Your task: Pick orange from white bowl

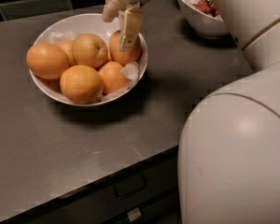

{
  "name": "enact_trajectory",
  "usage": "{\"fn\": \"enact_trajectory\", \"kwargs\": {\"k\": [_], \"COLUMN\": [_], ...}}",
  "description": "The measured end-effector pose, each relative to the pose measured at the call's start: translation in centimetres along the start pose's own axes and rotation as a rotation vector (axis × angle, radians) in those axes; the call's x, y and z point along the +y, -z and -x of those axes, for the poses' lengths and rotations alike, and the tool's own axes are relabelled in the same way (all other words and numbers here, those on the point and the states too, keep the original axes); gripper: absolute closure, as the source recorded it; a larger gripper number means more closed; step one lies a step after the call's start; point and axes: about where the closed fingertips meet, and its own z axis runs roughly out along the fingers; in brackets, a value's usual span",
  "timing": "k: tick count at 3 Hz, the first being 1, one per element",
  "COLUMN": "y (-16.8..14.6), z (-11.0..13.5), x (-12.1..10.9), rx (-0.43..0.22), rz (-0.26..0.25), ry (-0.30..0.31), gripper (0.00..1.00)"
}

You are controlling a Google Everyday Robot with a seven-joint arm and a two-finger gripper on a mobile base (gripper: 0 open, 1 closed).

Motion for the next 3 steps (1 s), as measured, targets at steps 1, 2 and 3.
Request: {"fn": "enact_trajectory", "kwargs": {"k": [1, 2, 3], "y": [-0.7, -1.3, -1.9], "z": [-0.9, -1.9, -3.0], "x": [0.5, 1.1, 1.5], "rx": [-0.01, -0.014, -0.014], "rz": [0.024, 0.046, 0.064], "ry": [-0.018, -0.037, -0.059], "gripper": [0.33, 0.34, 0.33]}}
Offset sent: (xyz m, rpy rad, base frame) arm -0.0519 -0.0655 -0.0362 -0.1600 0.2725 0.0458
